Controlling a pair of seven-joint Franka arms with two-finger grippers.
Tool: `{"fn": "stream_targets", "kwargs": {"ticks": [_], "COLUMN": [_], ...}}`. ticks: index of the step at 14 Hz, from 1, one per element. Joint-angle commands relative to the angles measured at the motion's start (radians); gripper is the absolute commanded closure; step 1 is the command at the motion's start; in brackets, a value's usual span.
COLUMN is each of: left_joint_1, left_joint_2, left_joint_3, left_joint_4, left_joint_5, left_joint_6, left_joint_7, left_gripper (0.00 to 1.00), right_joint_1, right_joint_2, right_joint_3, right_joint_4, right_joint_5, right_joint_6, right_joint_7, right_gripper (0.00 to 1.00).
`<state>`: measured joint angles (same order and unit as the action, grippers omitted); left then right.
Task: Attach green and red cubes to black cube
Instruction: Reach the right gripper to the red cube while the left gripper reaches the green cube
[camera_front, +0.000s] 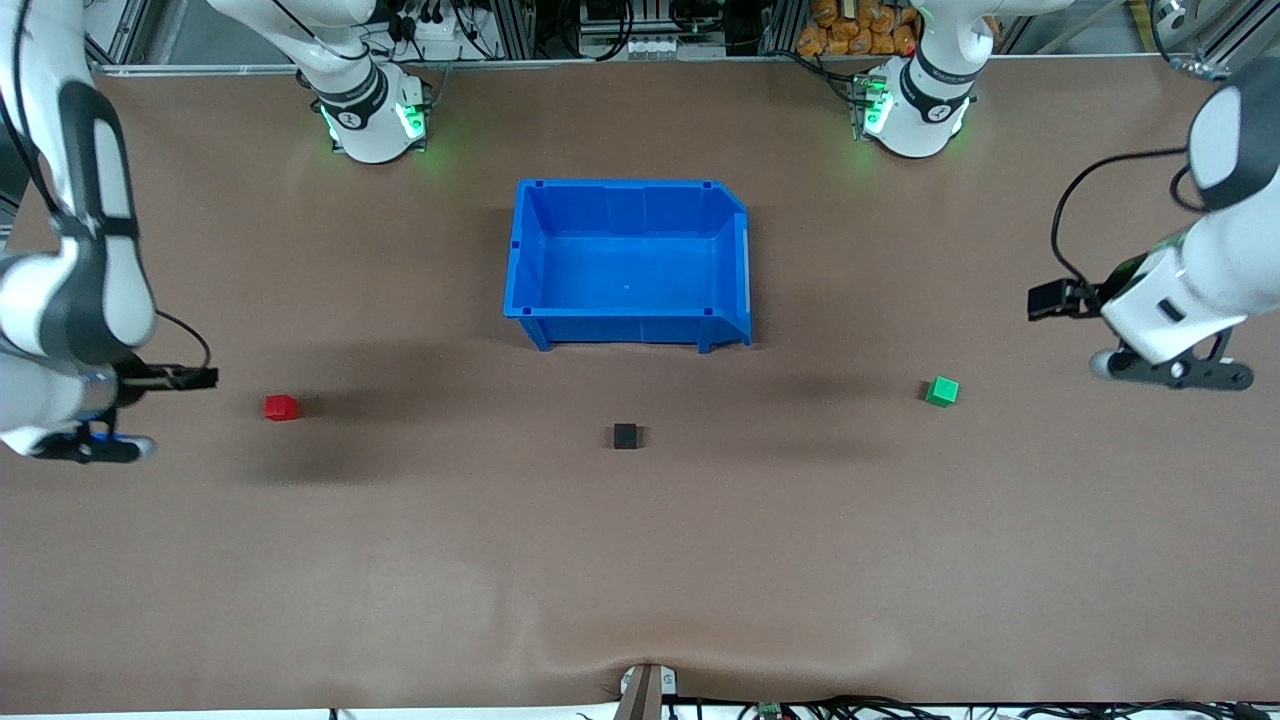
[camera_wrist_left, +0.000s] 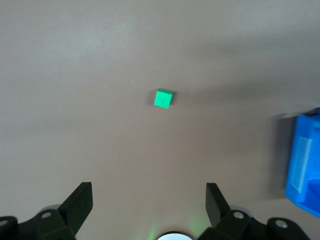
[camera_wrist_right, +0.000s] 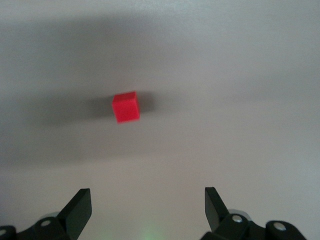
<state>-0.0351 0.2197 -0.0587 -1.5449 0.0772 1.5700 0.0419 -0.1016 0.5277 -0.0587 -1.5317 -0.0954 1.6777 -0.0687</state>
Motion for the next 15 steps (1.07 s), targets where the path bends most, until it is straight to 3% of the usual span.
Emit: {"fn": "stream_targets", "kwargs": {"ticks": [1,9,12,15], "left_joint_1": [0.012,0.009,0.011,0.009], "left_joint_2": [0.064,0.243,0.248,0.251], "left_joint_3": [0.005,-0.004,-0.003,-0.003], "left_joint_4": [0.032,-0.095,-0.260,-0.407], "left_joint_5": [0.022,0.015,0.013,0.019], "left_joint_6": [0.019,0.309,0.534,0.767], "left_joint_7": [0.026,0.151,0.174,0.177], "left_gripper": [0.00,0.00,0.00,0.00], "right_joint_1": [-0.006,0.028,0.030,0.023], "right_joint_2": [0.061,0.176,0.190,0.204], "right_joint_3": [0.008,0.013,0.013,0.013], "right_joint_4": [-0.002,-0.034,-0.048,-0.067], "right_joint_5": [-0.003,-0.003,-0.003,-0.003], "right_joint_6": [0.062,0.204,0.226,0.275], "right_joint_7": [0.007,0.006,0.006,0.006], "right_gripper": [0.00,0.00,0.22,0.23]}}
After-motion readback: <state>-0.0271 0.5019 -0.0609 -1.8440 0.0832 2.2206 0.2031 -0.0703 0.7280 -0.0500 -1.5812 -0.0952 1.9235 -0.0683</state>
